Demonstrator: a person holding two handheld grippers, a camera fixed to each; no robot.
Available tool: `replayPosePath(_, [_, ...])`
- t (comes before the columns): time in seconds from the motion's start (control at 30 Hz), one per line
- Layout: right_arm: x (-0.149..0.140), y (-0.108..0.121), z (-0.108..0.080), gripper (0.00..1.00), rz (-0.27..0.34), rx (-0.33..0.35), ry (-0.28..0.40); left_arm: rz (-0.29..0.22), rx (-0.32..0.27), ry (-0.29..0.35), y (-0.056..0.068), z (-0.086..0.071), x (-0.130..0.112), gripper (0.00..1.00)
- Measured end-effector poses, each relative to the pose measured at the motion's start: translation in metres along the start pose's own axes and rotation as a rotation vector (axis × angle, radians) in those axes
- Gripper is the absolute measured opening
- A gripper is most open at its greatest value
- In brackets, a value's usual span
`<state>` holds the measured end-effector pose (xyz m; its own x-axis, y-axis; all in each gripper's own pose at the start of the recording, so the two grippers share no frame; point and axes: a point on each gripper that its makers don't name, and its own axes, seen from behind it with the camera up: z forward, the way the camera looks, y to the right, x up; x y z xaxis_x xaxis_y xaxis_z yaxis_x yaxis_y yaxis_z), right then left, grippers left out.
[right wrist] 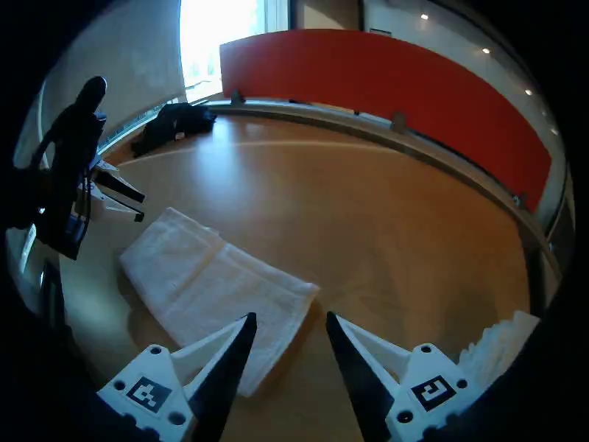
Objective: Fold towel
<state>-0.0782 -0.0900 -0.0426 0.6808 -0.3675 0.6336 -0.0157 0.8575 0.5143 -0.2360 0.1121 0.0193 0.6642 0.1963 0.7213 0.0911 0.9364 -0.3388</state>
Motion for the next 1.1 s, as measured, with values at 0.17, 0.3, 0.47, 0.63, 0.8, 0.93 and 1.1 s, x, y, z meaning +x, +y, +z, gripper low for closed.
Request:
replayPosePath(0.17, [-0.003,-0.004,-0.009,0.87,-0.003,-0.002,0.007,-0.010,0.012,0.008,0.001,-0.009,-0.003,0.89])
replayPosePath(0.3, [-0.004,-0.007,-0.016,0.87,-0.005,-0.005,0.014,-0.016,0.024,0.017,0.003,-0.016,-0.006,0.90])
replayPosePath(0.47, [-0.007,-0.012,-0.025,0.87,-0.004,-0.005,0.020,-0.029,0.048,0.034,0.001,-0.026,-0.011,0.90])
replayPosePath(0.63, [-0.013,-0.016,-0.031,0.87,-0.006,-0.004,0.020,-0.056,0.082,0.054,-0.002,-0.039,-0.018,0.90])
replayPosePath(0.8, [-0.020,-0.021,-0.034,0.87,-0.020,0.007,0.017,-0.081,0.114,0.066,-0.005,-0.051,-0.028,0.90])
replayPosePath(0.93, [-0.024,-0.024,-0.036,0.87,-0.042,0.018,0.012,-0.105,0.138,0.069,-0.007,-0.062,-0.039,0.90])
replayPosePath(1.1, [-0.030,-0.027,-0.036,0.87,-0.071,0.035,0.006,-0.139,0.165,0.072,-0.009,-0.074,-0.052,0.89])
